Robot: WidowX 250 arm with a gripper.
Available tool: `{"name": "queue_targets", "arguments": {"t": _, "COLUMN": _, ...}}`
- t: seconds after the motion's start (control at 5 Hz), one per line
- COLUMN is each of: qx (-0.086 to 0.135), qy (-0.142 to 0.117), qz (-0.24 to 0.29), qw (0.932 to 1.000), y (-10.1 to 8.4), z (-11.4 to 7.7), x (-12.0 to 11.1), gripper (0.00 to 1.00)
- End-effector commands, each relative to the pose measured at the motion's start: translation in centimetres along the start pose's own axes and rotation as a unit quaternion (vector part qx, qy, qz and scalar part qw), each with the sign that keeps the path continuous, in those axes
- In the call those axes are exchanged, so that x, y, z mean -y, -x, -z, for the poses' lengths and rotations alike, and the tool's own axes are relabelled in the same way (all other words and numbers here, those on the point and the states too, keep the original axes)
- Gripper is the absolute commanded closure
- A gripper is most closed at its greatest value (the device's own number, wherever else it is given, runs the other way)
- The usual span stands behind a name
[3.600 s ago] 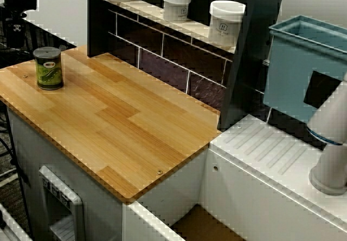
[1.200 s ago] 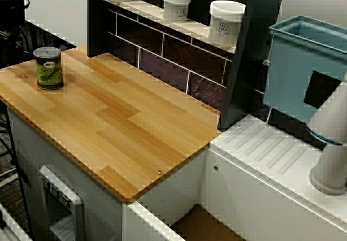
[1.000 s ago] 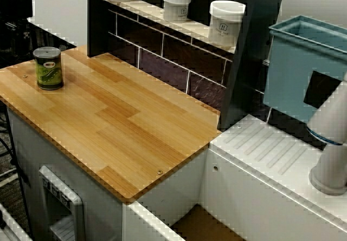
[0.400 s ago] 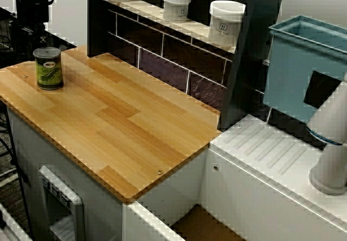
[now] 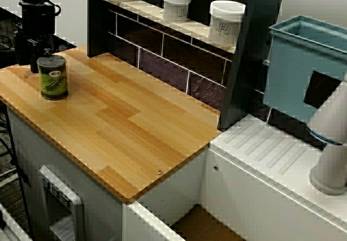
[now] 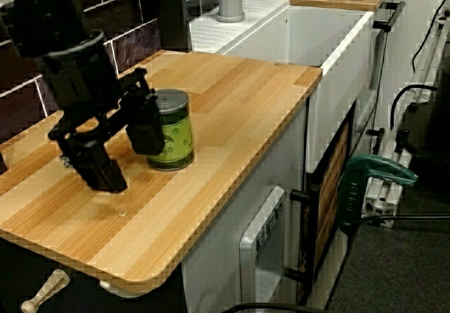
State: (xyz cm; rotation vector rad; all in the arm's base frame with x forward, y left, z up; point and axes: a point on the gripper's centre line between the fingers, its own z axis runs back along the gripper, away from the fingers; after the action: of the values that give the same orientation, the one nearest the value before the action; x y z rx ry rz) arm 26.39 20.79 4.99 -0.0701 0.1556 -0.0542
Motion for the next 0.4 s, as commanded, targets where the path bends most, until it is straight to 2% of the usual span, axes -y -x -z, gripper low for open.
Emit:
{"name": "queue_targets", "arguments": {"t": 0.0, "qx": 0.028, "qy": 0.001, "qz": -0.016, "qw": 0.9995, "y": -0.4, "z": -3.3, "x": 3.2, "gripper": 0.00}}
{"name": "queue_targets", "arguments": {"t": 0.2, "qx": 0.035, "qy": 0.008, "qz": -0.025, "qw": 0.9990, "y": -0.3, "z": -3.3, "x": 4.3, "gripper": 0.00}}
